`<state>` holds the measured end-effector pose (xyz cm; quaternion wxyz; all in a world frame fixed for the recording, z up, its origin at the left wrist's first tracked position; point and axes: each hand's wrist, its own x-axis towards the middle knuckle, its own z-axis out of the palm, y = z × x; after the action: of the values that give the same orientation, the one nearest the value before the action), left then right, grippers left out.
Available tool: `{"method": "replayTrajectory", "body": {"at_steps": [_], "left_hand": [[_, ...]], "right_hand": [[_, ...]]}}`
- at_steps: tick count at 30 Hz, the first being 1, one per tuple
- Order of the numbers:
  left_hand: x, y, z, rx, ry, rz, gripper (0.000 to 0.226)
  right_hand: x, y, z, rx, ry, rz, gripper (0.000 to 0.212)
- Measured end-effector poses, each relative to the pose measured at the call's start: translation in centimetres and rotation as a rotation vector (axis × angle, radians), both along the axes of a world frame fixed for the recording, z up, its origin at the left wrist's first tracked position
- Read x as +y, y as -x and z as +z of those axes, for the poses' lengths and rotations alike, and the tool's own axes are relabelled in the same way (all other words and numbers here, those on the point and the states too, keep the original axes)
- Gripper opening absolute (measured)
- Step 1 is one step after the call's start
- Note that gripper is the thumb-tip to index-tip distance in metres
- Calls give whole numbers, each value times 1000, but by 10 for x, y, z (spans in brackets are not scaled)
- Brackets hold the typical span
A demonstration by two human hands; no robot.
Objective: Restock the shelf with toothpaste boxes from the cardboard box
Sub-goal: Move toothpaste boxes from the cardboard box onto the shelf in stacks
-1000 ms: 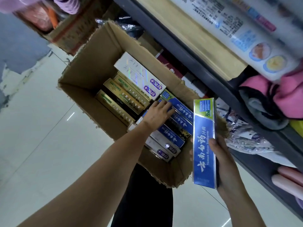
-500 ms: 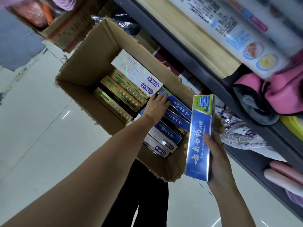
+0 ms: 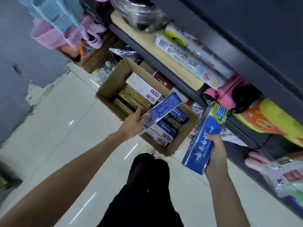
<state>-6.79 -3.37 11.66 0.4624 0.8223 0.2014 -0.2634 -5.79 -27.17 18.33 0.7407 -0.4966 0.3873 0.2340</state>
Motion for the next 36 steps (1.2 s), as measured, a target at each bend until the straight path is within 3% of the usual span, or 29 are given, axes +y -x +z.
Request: {"method": "replayTrajectory", "body": {"at_steps": [3,7,12,17,21,24,26,28,31,36], "left_hand": [[0,23,58,95,238,338,27],[2,33,136,142,545,560,38],[6,41,184,1,668,547,36],[7,25,211,-72,739,484,75],[-18,7,229,-95,783,393,46],[-50,-4,245,-78,849,331,43],[-76,-12,254,-68,865,350,44],[-105,-20,260,-76,862,356,43],[-152,-36,268,-101,884,351,49],[-225,-59,276,-127,852,390,48]], "right_hand": [[10,2,54,-36,102,-39,31],[4,7,112,-184,255,-3,5],[-15,10,162,-279,337,60,16],[-47,19,199,-467,439,7,38],[-80,17,221,-522,716,66,15],[-117,9,237,-592,1015,153,24],[-149,2,246,-647,1087,129,22],[-186,-7,253,-724,1085,62,22],[-243,-25,252,-862,896,-140,28],[-316,-79,212,-788,720,-301,32]]}}
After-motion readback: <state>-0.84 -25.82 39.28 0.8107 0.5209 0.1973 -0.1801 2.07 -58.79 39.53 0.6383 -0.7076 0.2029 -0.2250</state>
